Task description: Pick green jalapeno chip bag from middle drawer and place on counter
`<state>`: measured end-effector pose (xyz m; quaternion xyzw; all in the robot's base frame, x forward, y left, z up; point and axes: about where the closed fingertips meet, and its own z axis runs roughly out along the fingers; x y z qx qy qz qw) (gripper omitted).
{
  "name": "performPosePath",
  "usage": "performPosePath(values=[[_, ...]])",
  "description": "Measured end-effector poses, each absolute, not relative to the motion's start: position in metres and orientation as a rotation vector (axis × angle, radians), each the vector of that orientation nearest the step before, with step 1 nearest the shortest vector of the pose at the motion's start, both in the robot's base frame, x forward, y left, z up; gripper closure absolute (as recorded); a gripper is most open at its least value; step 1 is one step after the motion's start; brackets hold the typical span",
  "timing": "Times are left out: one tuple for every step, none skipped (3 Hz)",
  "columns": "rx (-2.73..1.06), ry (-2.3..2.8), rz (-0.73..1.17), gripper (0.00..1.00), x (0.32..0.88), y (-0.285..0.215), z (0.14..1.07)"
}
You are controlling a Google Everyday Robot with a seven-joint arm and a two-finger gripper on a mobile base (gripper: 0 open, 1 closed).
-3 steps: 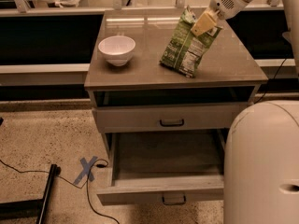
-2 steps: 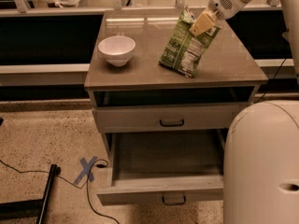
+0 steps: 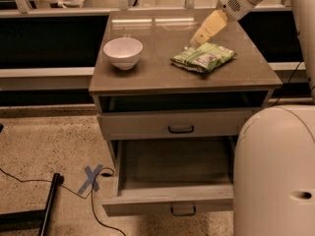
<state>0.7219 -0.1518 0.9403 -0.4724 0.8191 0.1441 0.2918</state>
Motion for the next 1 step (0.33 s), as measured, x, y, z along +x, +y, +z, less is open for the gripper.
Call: performPosePath(values=[[-1.259,2.183,0.384,0.0,0.7219,-0.1518,0.9403]])
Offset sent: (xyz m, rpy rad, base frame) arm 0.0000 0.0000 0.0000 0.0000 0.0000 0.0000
